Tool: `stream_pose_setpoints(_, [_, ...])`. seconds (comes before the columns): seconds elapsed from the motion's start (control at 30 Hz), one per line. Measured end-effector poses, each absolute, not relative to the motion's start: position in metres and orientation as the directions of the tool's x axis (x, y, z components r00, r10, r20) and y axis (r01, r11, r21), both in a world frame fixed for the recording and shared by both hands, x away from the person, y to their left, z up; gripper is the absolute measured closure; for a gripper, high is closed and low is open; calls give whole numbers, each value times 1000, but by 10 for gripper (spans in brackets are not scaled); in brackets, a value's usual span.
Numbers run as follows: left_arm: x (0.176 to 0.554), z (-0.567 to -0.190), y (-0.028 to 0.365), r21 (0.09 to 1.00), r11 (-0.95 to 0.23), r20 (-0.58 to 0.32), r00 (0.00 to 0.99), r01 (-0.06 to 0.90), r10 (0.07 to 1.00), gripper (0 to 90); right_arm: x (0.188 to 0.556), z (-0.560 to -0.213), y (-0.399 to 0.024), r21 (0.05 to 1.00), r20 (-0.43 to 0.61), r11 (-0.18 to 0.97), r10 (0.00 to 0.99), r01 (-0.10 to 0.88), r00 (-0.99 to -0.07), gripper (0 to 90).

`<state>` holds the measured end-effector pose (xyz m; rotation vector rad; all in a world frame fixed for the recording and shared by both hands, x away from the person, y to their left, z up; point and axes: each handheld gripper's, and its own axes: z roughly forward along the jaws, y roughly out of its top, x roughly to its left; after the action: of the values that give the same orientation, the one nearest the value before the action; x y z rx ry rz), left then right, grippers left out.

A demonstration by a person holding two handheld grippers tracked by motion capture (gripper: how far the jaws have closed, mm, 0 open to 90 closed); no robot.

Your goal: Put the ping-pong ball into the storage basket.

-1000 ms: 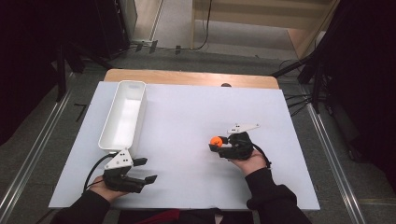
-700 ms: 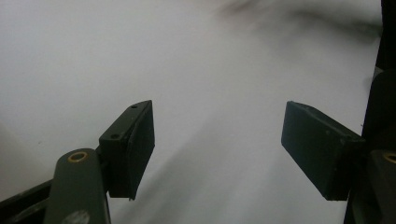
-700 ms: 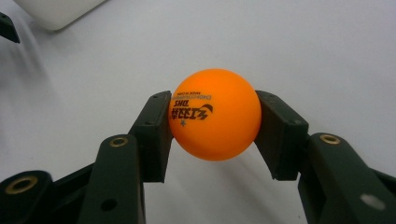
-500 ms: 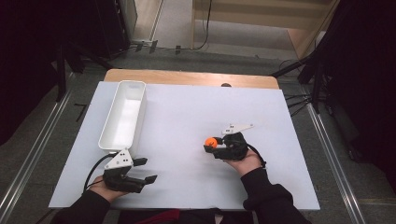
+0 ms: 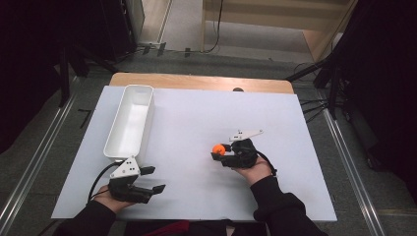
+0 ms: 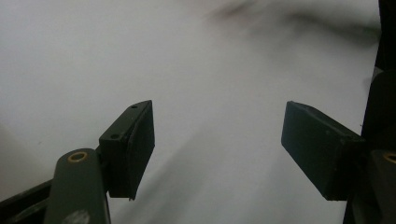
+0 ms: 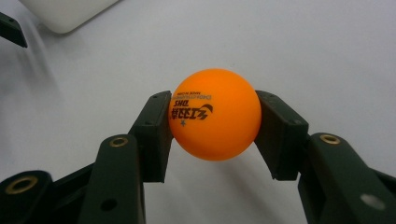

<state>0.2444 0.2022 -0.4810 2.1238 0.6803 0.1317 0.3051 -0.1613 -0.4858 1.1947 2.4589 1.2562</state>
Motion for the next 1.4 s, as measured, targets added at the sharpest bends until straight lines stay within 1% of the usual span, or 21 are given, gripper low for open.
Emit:
stream_pose_setpoints(0.53, [245, -482, 201, 780, -462, -155, 845, 423, 512, 264, 314, -478, -148, 745, 245, 322, 683, 585, -688, 483])
stream_pose_setpoints(0.73, [245, -482, 202, 780, -462, -155, 845, 422, 511, 264, 318, -474, -141, 752, 234, 333, 672, 569, -703, 484])
stream_pose_setpoints(1.4, [245, -482, 201, 777, -467, -153, 848, 421, 508, 264, 331, -465, -116, 741, 264, 347, 636, 575, -725, 484])
